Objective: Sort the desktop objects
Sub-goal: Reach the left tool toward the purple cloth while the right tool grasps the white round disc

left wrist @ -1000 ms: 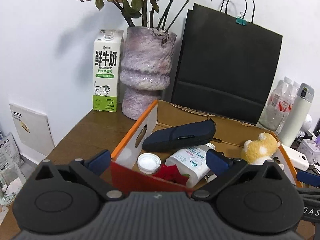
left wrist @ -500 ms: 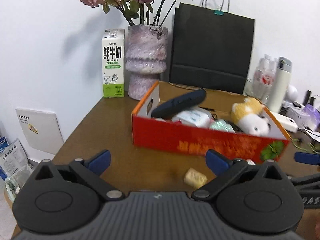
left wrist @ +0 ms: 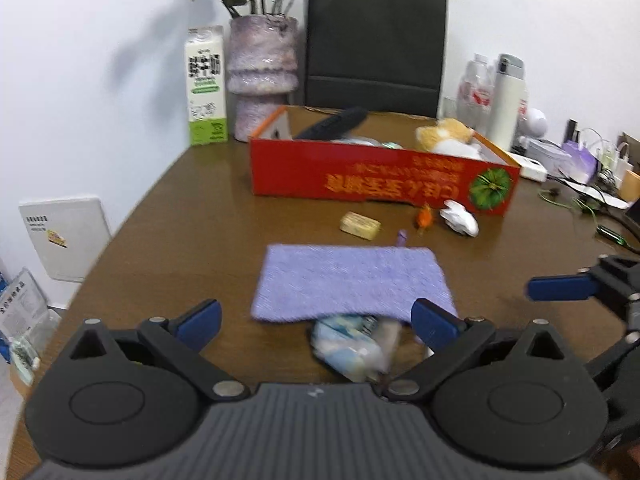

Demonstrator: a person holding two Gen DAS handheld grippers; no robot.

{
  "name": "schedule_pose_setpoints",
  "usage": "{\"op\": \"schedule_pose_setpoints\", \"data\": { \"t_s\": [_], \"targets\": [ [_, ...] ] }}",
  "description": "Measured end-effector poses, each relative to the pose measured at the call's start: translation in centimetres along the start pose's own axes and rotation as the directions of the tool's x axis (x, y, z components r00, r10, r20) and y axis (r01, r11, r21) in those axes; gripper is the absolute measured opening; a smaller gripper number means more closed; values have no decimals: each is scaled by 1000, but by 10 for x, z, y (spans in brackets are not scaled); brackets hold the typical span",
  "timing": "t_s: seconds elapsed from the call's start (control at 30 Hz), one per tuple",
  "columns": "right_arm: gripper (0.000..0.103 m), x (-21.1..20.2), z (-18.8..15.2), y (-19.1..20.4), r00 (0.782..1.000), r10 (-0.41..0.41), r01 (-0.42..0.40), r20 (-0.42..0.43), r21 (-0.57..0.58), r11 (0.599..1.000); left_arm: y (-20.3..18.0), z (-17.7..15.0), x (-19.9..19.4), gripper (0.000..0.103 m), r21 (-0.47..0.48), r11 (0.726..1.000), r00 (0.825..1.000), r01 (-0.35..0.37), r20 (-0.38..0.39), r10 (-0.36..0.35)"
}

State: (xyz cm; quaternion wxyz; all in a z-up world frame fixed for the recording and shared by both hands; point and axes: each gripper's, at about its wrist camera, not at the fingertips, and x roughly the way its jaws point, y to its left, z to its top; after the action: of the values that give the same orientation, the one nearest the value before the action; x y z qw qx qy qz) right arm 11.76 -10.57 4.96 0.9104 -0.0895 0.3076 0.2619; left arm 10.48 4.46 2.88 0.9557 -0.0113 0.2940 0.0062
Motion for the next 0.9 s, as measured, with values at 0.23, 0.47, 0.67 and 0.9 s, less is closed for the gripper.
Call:
{"op": "schedule_pose_setpoints", "data": {
  "t_s": [0.23, 0.47, 0.67, 0.9],
  "targets": [
    [67, 7, -8, 12, 1000, 24, -24, -16, 6, 1000, -10, -10, 11, 58, 27, 998, 998, 50, -51, -49],
    [38, 0, -10, 17, 999, 37, -37, 6, -21, 999, -3, -13, 12, 17, -5, 996, 995, 89, -54, -89],
    [38, -11, -9, -3, 997, -37, 34, 64, 47, 998, -4, -12, 1, 16, -13, 995, 995, 100, 4, -100],
    [38, -23, -11, -35, 989, -94, 74, 111, 174, 982, -19, -1, -42, 16, 9, 992, 974, 125, 188, -124]
  ]
}}
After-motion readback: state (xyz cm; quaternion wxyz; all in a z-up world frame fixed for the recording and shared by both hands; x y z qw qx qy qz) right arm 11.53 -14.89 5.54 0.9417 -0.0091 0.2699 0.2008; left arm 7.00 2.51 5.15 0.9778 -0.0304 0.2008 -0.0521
